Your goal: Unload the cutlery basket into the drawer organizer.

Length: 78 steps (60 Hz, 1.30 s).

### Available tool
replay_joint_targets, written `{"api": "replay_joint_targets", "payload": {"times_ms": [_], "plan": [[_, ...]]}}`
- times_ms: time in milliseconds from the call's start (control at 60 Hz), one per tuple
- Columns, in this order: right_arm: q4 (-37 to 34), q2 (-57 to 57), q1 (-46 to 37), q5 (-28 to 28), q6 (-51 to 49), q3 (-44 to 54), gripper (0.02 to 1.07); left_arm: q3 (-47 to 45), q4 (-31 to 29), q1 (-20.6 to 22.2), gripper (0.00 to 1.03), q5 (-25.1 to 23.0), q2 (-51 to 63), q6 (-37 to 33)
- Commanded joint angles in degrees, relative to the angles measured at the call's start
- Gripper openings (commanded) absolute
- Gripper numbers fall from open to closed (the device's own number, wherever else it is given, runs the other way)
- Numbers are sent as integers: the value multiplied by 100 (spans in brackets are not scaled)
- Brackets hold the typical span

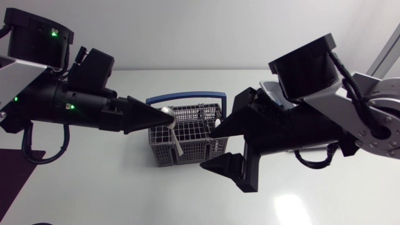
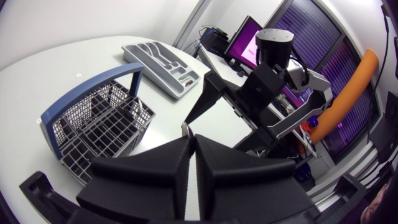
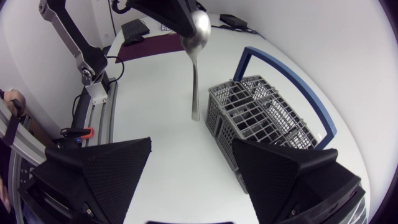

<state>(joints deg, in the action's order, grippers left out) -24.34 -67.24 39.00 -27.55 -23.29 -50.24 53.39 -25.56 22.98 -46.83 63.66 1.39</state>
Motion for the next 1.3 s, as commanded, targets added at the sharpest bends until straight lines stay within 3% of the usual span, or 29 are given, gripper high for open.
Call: {"api": "replay_joint_targets", "payload": {"times_ms": [0, 350, 483, 933, 1117, 1183, 1283], "plan": [[96, -166, 116, -137, -106, -188, 92, 172, -98, 92, 4, -221, -90, -174], [166, -623, 318, -471, -202, -557, 76, 155, -291, 251, 4, -784, -249, -253], [157, -702, 354, -664, -202, -715, 65, 111, -300, 286, 4, -872, -257, -297], [52, -597, 494, -769, -194, -795, 12, 102, -300, 259, 4, -872, -257, -350], [-18, -544, 477, -761, -194, -742, 8, 128, -318, 259, 4, -872, -257, -332], [-89, -544, 468, -761, -194, -742, 8, 128, -318, 224, 9, -872, -257, -332], [-159, -535, 450, -761, -202, -742, 8, 163, -318, 145, 44, -837, -231, -315]]}}
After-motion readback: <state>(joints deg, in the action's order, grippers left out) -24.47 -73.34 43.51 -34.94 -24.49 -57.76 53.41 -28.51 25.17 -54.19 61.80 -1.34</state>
